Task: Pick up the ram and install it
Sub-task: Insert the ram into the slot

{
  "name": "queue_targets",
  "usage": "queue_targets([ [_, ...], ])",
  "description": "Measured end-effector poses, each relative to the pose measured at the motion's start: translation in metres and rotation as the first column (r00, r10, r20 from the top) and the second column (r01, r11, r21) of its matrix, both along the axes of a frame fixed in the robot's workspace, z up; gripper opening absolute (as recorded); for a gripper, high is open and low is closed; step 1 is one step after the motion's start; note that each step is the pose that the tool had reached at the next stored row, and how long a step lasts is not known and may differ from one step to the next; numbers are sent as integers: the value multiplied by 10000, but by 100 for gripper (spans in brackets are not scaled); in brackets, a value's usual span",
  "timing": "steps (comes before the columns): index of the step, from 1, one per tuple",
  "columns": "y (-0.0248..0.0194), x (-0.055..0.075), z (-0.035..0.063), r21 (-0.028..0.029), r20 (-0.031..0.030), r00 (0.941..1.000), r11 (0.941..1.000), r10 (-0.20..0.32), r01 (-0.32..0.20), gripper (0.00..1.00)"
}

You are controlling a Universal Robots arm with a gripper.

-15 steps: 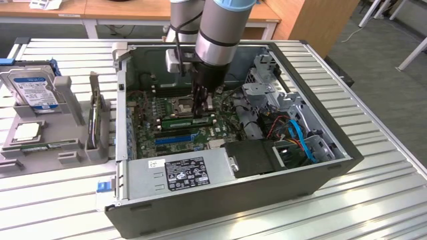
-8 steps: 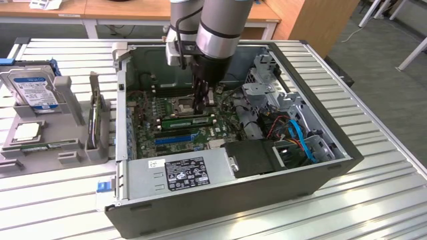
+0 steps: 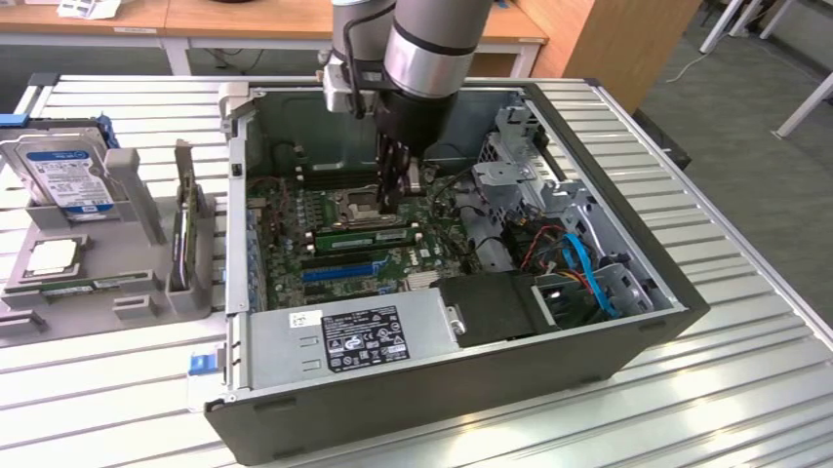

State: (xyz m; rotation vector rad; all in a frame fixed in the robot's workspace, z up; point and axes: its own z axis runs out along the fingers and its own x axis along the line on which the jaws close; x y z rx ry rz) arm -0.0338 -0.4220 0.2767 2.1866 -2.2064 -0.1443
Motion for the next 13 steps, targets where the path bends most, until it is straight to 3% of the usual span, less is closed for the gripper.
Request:
queue_targets([
  [7, 0, 1, 125, 0, 14, 10000, 10000, 2, -2, 25],
  [13, 0, 0, 134, -2, 15, 10000, 10000, 1, -1, 25],
])
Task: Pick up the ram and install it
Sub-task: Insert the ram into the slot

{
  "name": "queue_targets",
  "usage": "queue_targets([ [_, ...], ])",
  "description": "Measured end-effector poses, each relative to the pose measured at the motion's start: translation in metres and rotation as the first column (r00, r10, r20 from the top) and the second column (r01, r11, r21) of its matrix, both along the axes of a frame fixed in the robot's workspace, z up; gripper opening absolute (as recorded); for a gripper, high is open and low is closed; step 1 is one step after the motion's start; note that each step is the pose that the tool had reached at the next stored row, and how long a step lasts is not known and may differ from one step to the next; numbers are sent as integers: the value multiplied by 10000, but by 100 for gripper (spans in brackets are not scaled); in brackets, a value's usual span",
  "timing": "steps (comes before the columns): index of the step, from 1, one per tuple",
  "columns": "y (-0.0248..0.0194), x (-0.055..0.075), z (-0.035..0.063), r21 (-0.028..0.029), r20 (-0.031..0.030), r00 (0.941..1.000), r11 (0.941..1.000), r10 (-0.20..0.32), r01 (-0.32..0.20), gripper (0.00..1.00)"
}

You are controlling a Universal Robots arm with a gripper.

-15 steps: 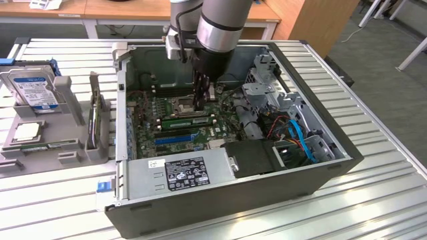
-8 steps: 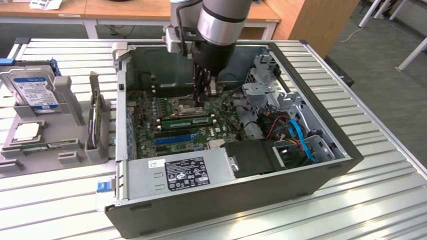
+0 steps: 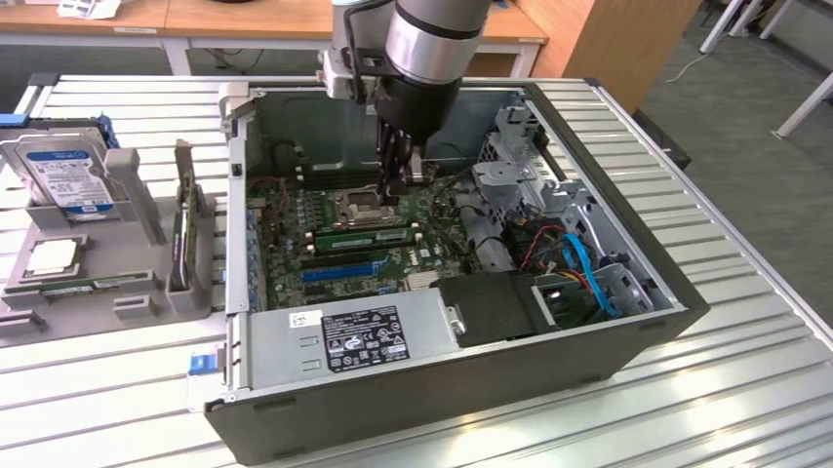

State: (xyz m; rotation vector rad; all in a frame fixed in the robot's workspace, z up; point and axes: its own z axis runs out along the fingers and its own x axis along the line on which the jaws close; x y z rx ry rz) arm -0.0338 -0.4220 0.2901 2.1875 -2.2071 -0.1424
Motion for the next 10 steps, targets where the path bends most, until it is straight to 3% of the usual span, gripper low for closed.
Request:
queue_targets([
  [5, 0, -3, 61, 1, 84, 10000, 10000, -1, 1, 25],
  [8, 0, -8, 101, 2, 183, 9998, 10000, 0, 0, 25],
  [10, 0, -7, 102, 4, 194, 9998, 10000, 1, -1, 25],
])
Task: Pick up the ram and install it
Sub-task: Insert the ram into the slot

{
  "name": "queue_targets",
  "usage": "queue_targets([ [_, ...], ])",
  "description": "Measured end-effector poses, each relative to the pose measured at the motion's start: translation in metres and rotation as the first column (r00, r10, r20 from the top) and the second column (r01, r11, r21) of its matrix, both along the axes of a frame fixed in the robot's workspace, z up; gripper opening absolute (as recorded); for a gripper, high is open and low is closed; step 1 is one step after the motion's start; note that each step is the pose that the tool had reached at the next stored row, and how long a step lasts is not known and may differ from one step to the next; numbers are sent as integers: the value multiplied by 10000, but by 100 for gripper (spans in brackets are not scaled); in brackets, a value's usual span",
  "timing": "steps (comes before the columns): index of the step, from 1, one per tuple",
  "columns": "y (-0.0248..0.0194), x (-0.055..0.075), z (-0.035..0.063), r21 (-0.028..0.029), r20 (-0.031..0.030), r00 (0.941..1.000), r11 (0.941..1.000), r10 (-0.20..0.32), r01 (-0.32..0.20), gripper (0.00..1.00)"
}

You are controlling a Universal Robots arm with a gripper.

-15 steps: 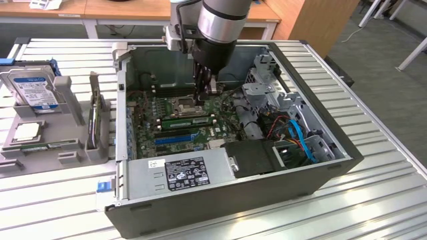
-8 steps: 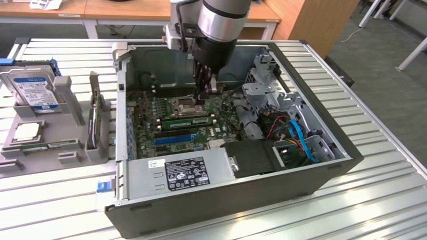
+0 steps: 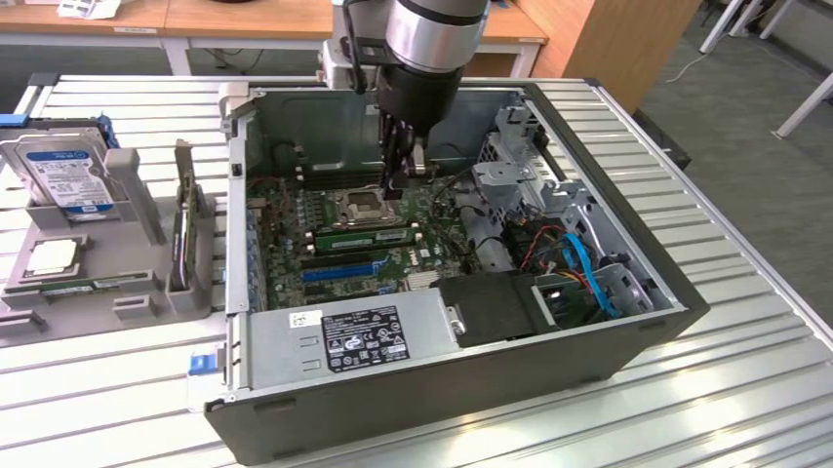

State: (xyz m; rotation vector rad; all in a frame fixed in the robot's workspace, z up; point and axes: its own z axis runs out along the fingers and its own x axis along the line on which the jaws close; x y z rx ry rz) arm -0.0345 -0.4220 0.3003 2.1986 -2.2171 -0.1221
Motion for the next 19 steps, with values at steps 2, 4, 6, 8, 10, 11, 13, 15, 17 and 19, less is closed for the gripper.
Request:
queue_targets([
  [2, 0, 0, 0, 0, 1, 10000, 10000, 0, 0, 25],
  [4, 0, -1, 25, -4, 0, 10000, 10000, -1, 1, 25],
  [6, 0, -1, 57, -2, 0, 10000, 10000, -1, 1, 25],
  [8, 0, -1, 91, -3, 0, 10000, 10000, -2, 2, 25],
  [10, 0, -1, 119, -2, 0, 10000, 10000, -2, 2, 25],
  [11, 0, -1, 133, -2, 0, 10000, 10000, -1, 1, 25],
  [13, 0, -1, 163, -2, 1, 10000, 10000, -2, 2, 25],
  [15, 0, -1, 189, -1, 0, 10000, 10000, -1, 1, 25],
  [17, 0, -1, 213, -2, 0, 10000, 10000, -2, 2, 25],
  [19, 0, -1, 231, -2, 0, 10000, 10000, -1, 1, 25],
])
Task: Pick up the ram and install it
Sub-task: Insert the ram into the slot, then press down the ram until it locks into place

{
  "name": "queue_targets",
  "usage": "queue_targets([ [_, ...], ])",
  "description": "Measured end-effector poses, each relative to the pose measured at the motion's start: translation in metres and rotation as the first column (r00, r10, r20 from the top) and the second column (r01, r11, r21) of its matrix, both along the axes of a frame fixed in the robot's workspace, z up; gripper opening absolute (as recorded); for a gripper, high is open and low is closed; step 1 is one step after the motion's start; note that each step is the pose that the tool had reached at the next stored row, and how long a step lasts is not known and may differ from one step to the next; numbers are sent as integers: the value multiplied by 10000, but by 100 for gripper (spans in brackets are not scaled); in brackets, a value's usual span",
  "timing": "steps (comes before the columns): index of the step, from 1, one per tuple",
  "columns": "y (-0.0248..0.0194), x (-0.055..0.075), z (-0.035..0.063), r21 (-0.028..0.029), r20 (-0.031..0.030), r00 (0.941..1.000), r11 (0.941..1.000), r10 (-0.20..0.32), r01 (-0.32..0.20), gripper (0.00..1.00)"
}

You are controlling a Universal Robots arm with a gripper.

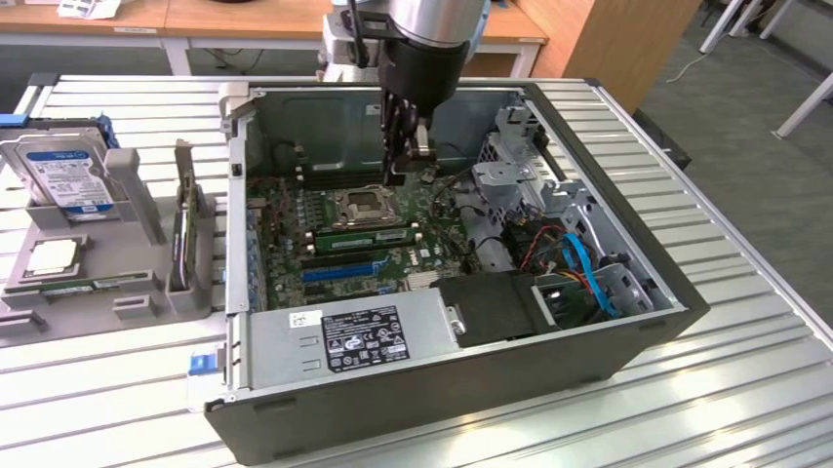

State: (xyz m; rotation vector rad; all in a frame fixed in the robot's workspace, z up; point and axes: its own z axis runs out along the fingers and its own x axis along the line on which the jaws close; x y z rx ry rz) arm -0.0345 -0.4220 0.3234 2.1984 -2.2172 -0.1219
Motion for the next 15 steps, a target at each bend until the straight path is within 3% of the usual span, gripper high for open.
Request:
queue_targets([
  [15, 0, 0, 41, 0, 0, 10000, 10000, 0, 0, 25],
])
